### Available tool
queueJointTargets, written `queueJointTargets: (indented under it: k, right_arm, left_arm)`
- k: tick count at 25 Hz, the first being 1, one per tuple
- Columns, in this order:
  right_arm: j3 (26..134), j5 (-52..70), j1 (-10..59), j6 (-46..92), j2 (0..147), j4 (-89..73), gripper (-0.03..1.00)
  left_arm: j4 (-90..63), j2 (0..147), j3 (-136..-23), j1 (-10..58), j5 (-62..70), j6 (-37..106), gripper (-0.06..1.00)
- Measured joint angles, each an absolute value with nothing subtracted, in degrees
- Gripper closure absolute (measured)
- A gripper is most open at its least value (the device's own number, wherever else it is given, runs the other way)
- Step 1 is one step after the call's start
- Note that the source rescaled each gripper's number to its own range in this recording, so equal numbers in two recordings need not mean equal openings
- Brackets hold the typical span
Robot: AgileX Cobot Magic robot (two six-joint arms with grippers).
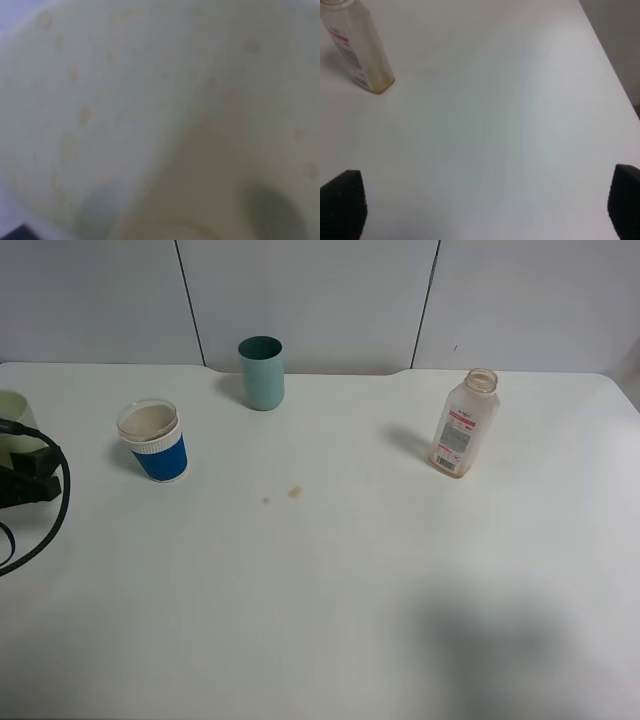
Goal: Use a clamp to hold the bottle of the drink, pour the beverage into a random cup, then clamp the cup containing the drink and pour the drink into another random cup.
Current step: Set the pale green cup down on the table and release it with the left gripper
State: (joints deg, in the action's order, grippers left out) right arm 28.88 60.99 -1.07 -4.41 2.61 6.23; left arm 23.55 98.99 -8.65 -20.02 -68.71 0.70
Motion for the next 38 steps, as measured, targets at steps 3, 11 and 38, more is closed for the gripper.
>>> queueJointTargets:
  k: [3, 11, 38]
  right_arm:
    - [28.88, 60.99, -1.07, -4.41, 2.61, 6.23, 0.03]
    - [28.88, 60.99, -1.07, -4.41, 2.61, 6.23, 0.03]
    - [28.88, 60.99, -1.07, -4.41, 2.61, 6.23, 0.03]
  left_arm:
    - [23.49, 100.27, -8.51, -17.98, -68.89, 0.95, 0.94]
    - [22.25, 102.88, -8.51, -15.23, -68.95, 4.30, 0.94]
    - [35.68, 104.69, -9.15, -15.23, -69.25, 1.70, 0.94]
